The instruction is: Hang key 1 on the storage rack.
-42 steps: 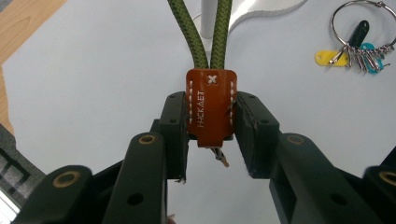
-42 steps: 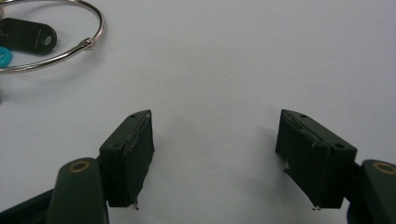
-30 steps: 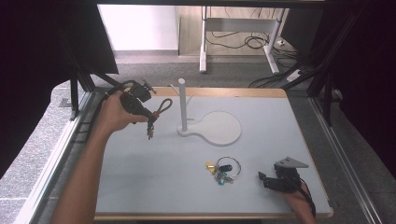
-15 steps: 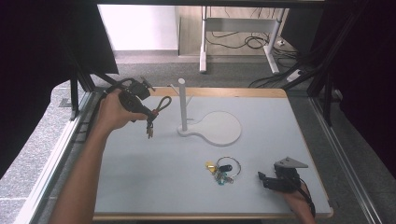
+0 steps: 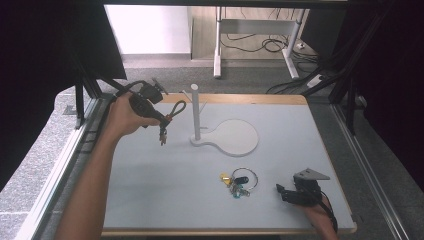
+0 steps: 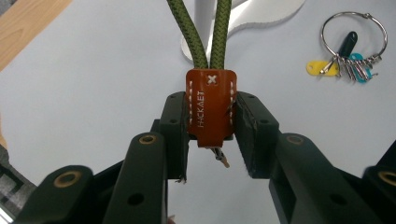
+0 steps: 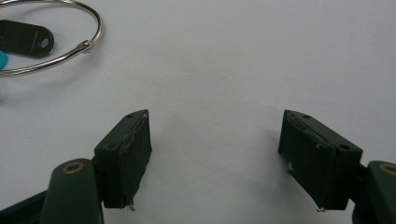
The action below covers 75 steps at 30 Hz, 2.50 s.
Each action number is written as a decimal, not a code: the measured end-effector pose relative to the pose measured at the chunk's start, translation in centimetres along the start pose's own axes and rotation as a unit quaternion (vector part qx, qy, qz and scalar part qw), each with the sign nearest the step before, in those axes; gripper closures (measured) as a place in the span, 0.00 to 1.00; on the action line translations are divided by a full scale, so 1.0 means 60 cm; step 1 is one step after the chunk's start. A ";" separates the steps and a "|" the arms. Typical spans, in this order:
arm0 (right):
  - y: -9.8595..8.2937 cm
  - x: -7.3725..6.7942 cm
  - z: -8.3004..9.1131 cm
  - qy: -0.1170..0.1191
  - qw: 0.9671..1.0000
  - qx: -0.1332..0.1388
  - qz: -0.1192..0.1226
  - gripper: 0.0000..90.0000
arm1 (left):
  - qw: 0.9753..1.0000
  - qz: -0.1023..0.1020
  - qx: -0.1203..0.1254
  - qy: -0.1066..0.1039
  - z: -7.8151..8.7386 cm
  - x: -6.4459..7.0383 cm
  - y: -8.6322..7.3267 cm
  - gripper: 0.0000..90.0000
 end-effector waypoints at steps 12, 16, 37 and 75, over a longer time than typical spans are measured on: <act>0.000 0.000 0.000 0.000 1.000 0.000 0.000 0.29 | 0.999 0.023 0.036 -0.007 0.012 -0.027 0.018 0.74; 0.000 0.000 0.000 0.000 1.000 0.000 0.000 0.29 | 0.998 0.032 0.045 -0.014 0.008 -0.037 0.026 0.74; 0.000 0.001 0.000 0.001 1.000 0.002 -0.001 0.29 | 0.997 0.039 0.036 -0.047 -0.048 -0.055 0.062 0.74; 0.001 0.001 -0.002 0.002 1.000 -0.001 0.005 0.27 | 0.997 0.008 0.066 -0.036 -0.073 0.054 -0.034 0.51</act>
Point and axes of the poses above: each handheld gripper's, and its own axes: z roughly backward along the jaws, y roughly out of its top, x roughly to its right, the point moved 6 cm from there along -z, roughly forward along the jaws, and after that the axes turned 11 degrees about x, right-handed, at the moved point
